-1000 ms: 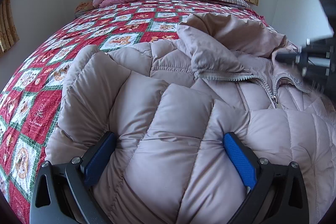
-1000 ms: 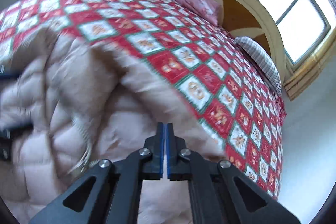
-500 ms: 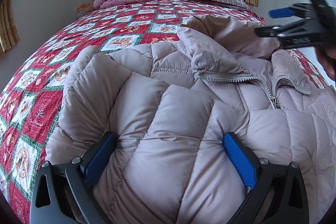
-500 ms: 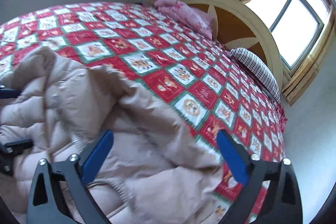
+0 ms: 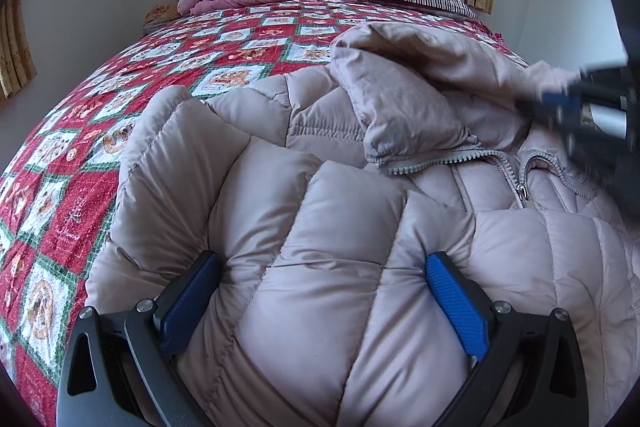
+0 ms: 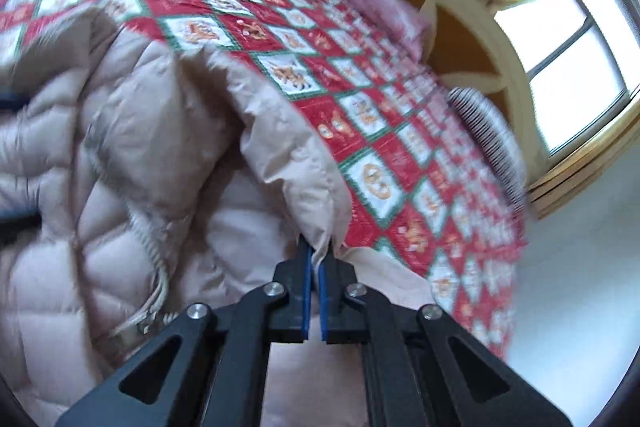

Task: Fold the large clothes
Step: 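Fold the held jacket side over the front toward the zipper with the right tool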

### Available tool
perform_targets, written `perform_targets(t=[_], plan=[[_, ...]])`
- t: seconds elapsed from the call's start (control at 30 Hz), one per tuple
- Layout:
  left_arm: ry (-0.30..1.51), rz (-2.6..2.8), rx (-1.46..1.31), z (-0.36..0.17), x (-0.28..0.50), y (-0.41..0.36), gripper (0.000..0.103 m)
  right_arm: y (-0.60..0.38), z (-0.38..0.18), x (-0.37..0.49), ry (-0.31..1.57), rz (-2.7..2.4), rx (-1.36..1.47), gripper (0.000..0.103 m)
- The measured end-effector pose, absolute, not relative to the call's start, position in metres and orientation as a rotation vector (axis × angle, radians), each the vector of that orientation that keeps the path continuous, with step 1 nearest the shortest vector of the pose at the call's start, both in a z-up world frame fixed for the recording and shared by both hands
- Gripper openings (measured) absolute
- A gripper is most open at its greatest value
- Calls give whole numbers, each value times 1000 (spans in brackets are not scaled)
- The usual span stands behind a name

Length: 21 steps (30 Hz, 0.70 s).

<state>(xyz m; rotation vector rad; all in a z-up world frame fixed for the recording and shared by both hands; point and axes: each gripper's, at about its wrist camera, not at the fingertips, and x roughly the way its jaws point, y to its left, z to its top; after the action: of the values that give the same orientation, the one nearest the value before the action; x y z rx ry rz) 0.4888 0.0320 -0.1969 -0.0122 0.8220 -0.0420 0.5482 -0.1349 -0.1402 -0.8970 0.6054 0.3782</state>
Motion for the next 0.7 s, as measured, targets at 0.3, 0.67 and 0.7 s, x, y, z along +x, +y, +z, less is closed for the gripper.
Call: perform_targets(t=[0.3,0.67,0.7], plan=[[585,-67,-56,-96,482,40,102,-136,-198,525,547,321,-950,3],[837,113,244,-164,630,-22,102,-138,-202,513,466,319,-931,3],[870,96,254,-181,628,-18,102,-138,-203,512,461,318,-934,3]])
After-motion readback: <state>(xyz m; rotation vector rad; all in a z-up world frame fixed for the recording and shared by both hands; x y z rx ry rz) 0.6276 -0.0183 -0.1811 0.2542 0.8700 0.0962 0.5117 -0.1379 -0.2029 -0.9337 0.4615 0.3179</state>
